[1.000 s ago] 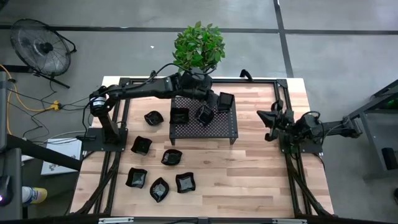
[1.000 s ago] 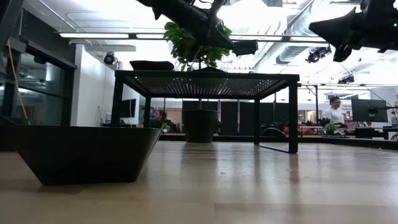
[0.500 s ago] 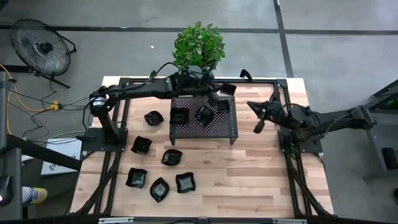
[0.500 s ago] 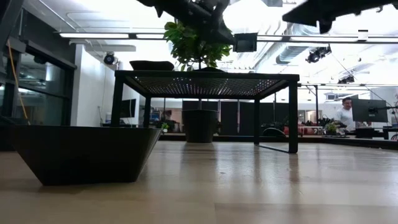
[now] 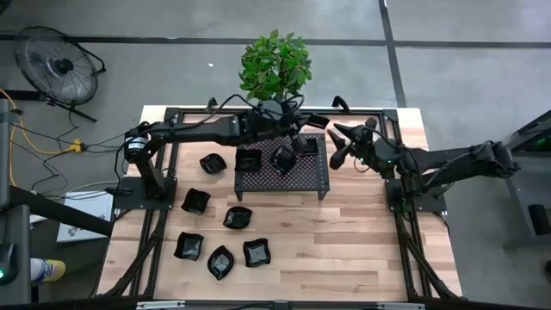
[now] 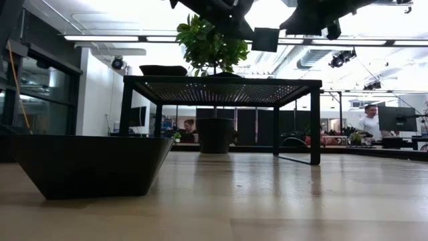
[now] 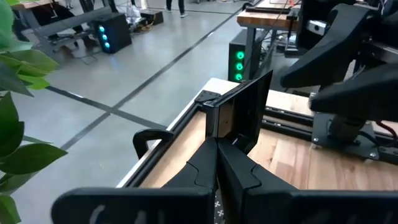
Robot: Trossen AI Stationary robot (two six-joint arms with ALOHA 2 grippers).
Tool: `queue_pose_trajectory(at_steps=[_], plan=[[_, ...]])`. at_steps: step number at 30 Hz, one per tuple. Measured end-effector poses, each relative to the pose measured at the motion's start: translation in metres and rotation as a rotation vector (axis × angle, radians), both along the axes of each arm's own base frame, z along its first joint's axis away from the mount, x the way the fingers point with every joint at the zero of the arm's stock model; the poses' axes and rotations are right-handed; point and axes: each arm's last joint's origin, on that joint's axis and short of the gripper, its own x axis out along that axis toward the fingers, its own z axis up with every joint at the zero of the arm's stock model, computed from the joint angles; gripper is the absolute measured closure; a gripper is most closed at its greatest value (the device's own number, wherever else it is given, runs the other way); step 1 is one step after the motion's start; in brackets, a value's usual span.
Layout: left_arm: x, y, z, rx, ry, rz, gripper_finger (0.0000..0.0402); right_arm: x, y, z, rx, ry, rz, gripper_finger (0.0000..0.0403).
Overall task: Pick & Place Mini shaped plates
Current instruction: Stack the black square plate on top of the other black square plates on the shelf
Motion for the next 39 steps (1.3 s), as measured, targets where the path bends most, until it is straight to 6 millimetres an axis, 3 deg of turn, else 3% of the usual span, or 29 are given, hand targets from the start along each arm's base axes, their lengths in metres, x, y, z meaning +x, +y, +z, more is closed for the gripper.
queue_pose_trajectory(at_steps=[5, 11, 39], plan=[[0.0, -0.002, 0.0, 0.003, 0.002, -0.003, 0.0401, 0.006, -0.001, -0.005, 0.045, -0.015, -0.006, 0.0218], [0.0, -0.002, 0.0, 0.021, 0.012, -0.009, 0.0401, 0.015, -0.01, -0.013, 0.048, 0.008, -0.047, 0.0212], [0.0, -0.002, 0.0, 0.02, 0.012, -0.016, 0.0401, 0.015, -0.019, -0.011, 0.073, -0.042, -0.064, 0.0367]])
